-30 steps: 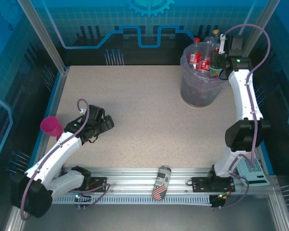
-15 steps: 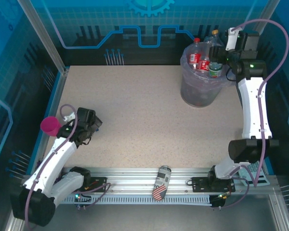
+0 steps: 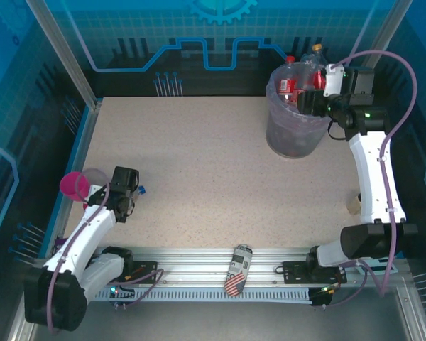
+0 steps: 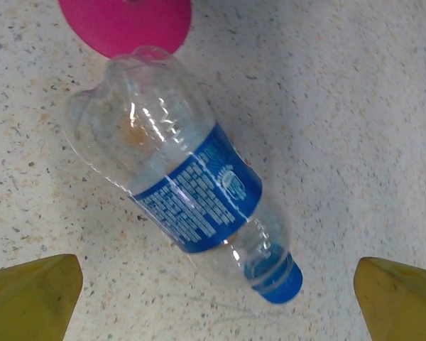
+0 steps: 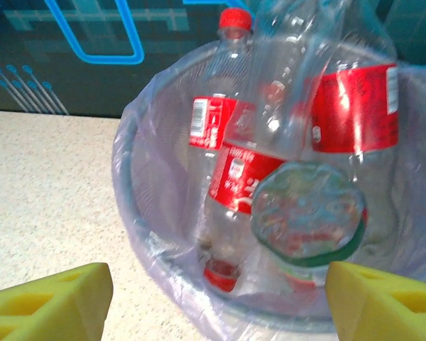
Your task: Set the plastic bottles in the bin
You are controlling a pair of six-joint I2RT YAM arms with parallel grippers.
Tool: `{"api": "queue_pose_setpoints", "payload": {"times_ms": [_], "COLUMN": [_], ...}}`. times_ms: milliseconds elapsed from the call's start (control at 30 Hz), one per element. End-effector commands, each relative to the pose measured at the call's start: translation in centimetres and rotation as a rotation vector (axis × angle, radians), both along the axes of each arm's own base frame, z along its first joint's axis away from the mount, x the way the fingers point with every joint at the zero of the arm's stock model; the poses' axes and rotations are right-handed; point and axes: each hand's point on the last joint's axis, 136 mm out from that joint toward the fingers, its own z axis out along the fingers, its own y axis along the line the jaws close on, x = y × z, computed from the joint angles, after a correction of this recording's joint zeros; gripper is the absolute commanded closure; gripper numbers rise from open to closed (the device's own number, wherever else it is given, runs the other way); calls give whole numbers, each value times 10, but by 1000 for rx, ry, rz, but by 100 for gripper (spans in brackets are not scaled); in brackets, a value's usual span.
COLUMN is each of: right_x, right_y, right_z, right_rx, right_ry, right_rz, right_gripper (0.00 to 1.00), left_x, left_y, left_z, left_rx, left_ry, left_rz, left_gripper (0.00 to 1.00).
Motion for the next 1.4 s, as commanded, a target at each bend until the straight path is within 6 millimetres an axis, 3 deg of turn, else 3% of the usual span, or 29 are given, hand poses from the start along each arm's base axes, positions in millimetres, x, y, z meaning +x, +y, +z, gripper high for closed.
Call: {"api": "queue_pose_setpoints", "payload": {"times_ms": [0,200,400,667,867,1133,1267,1367], "right_x": [-24,-51,-71,-77,-78,-68,-64,-64], "right_y": [18,37,38,34,31,28,32,35], "right_z": [19,27,31,23,20,9,6,7], "right_rx": [83,196,251,273,285,299,333,348], "right_ry": [-55,-97,-160,-152,-149,-134,-129,-127], "right_rz": [54,123,123,108,98,77,91,103], "right_gripper": [21,21,21,21,20,20,20,20], "left_x": [3,12,15,16,15,28,36,53], "left_y": [14,15,12,12,9,-24,-45,-64], "left_z": [-4,-22,-39,-48,-49,-45,-31,-18], "left_rx": [29,29,8,11,-1,-102,-77,-35], "left_ry": [-30,7,24,57,59,8,-17,-44], "left_rz": [104,108,122,112,97,-48,-166,-325], "left_gripper": [2,5,10,29,36,40,42,42]}}
